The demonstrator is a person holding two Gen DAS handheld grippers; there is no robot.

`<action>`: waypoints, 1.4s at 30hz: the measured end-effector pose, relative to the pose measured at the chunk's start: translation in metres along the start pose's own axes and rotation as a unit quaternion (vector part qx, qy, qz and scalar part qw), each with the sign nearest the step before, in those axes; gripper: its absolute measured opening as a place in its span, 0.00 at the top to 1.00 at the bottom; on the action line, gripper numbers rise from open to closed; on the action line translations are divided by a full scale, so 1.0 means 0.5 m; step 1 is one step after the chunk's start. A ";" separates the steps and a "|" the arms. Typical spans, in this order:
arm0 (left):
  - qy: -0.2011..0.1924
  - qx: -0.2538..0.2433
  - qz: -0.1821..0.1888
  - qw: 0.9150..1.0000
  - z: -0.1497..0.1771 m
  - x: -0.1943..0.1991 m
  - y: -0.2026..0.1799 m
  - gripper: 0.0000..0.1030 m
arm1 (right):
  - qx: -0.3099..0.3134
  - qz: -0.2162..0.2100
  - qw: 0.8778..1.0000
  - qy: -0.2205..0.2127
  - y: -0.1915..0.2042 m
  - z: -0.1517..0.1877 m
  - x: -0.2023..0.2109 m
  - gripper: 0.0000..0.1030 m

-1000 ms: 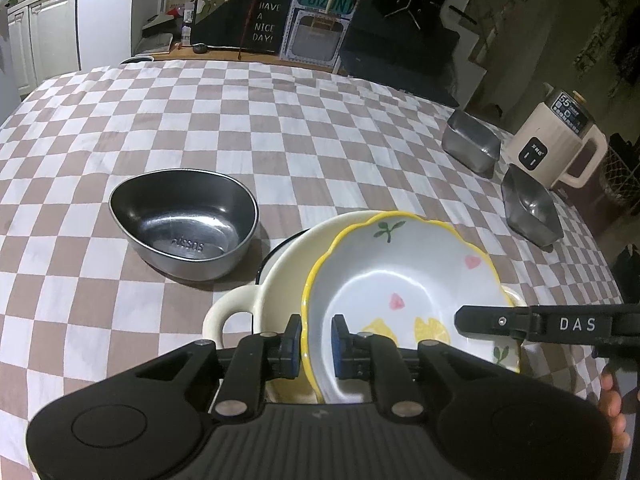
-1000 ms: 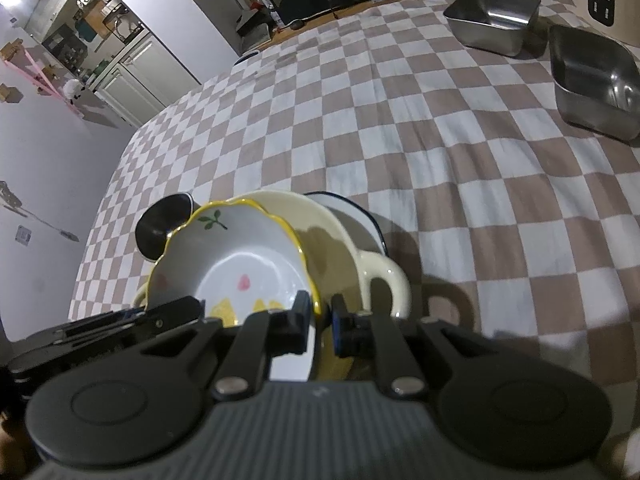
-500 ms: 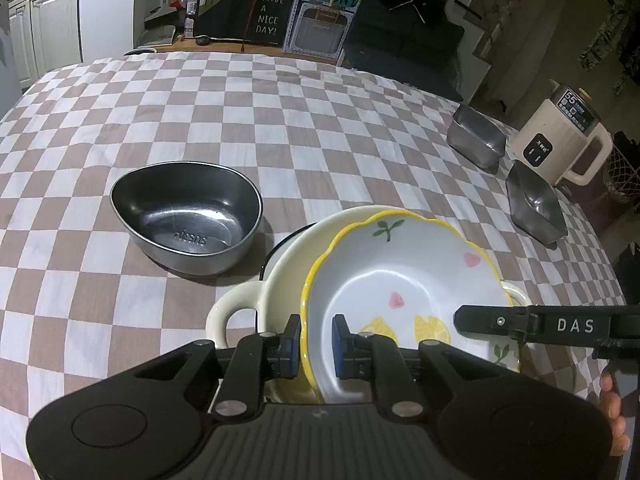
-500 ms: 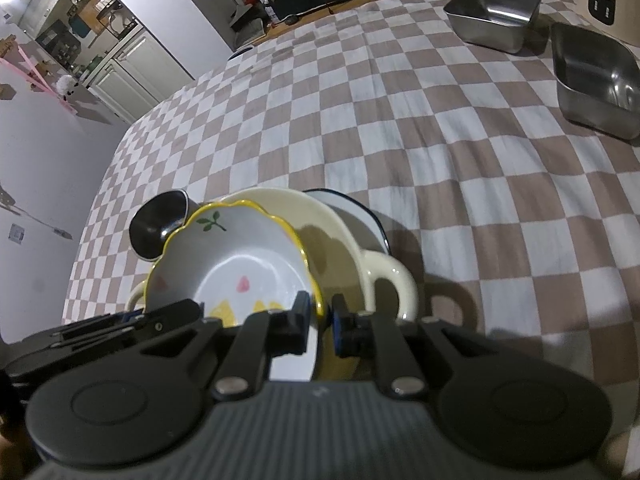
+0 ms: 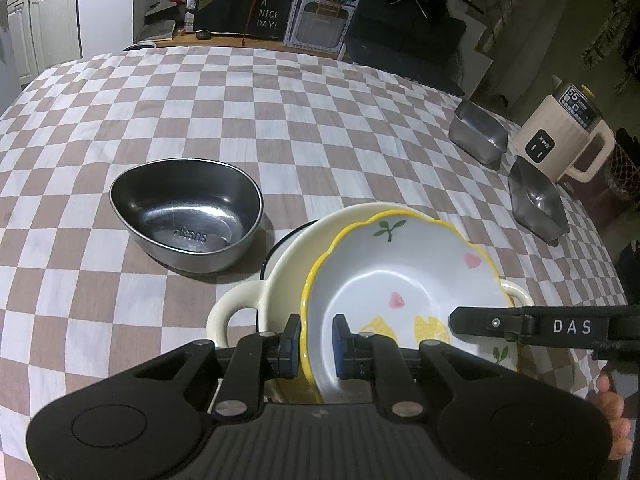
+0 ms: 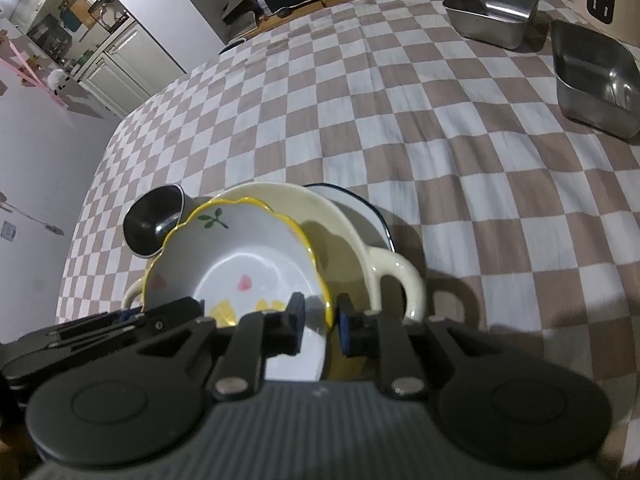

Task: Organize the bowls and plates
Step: 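Settle the floral bowl inside the cream bowl and open both grippers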

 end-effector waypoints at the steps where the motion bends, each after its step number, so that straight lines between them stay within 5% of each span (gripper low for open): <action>1: 0.000 0.000 -0.001 1.000 0.000 0.000 0.000 0.85 | -0.002 -0.001 1.000 0.002 0.000 -0.001 -0.002 0.79; 20: -0.003 -0.001 -0.001 1.000 -0.001 0.007 0.005 0.95 | -0.004 0.005 1.000 0.012 -0.015 0.003 0.016 0.79; 42: -0.005 0.000 -0.001 1.000 -0.005 0.014 0.004 0.95 | -0.013 -0.002 1.000 -0.005 -0.030 0.004 0.034 0.79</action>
Point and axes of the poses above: each gripper's, at about its wrist camera, not at the fingertips, and x roughly against the way its jaws point, y to its left, z to its underside, the point moved 2 cm from there along -x, roughly the way its jaws point, and after that the axes turned 11 degrees about x, right-handed, at the moved point
